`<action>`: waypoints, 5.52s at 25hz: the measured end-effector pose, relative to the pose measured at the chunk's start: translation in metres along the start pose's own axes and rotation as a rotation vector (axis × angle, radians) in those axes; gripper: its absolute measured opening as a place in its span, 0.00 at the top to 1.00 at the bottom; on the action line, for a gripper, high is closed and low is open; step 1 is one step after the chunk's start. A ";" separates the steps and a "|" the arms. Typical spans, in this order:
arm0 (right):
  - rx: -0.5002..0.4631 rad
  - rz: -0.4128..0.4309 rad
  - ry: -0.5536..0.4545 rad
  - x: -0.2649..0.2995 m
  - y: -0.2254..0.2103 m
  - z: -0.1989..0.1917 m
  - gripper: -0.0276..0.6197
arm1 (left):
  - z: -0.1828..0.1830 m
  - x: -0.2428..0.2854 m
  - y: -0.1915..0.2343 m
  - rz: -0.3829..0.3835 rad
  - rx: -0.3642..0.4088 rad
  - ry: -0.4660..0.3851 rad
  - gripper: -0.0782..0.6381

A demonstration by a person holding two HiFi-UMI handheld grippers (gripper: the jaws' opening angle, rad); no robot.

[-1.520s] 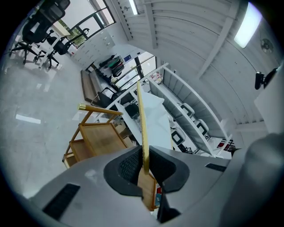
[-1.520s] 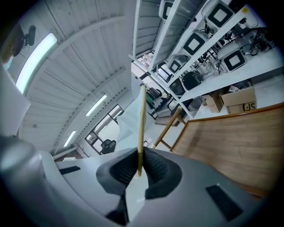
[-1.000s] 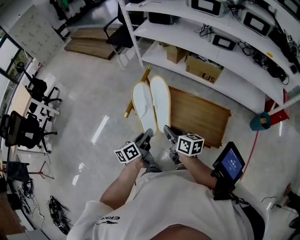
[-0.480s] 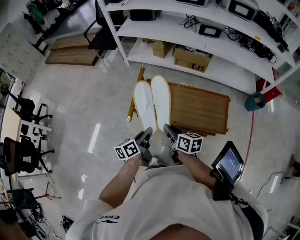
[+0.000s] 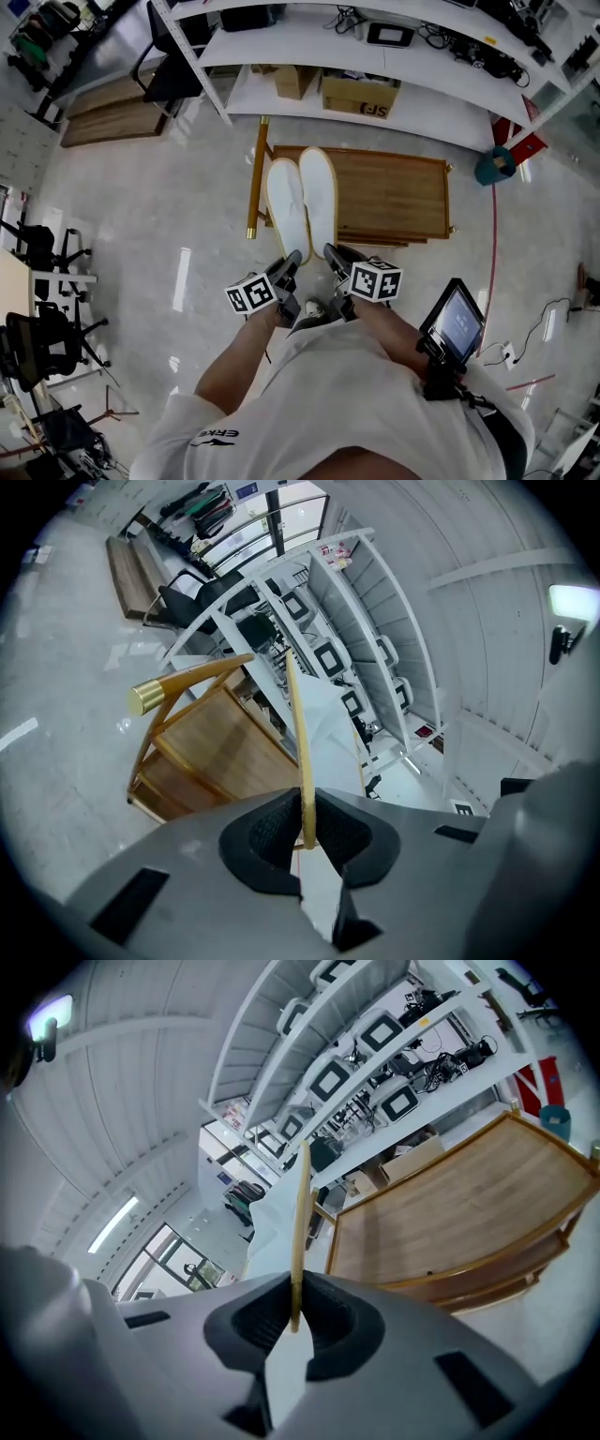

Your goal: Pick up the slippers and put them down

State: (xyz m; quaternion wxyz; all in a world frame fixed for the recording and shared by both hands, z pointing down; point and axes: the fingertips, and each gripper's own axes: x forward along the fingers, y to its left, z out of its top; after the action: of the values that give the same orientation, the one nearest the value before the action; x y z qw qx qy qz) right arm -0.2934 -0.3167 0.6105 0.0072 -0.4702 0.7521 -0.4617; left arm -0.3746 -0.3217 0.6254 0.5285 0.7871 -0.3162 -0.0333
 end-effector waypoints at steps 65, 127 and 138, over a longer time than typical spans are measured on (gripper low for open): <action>0.352 -0.173 0.171 0.091 -0.155 -0.072 0.89 | -0.047 0.084 0.164 0.183 -0.121 0.211 0.79; -0.134 0.001 0.021 0.001 0.019 -0.007 0.81 | 0.004 -0.002 -0.014 -0.035 0.186 -0.073 0.87; -0.315 0.087 -0.062 -0.056 0.057 0.034 0.95 | 0.009 0.001 -0.097 -0.069 0.349 -0.144 0.88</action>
State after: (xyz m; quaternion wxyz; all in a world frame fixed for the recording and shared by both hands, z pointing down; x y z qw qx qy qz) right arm -0.2865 -0.2927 0.5272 -0.0232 -0.4465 0.8342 -0.3227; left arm -0.3325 -0.3059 0.5394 0.3584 0.8729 -0.3268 -0.0524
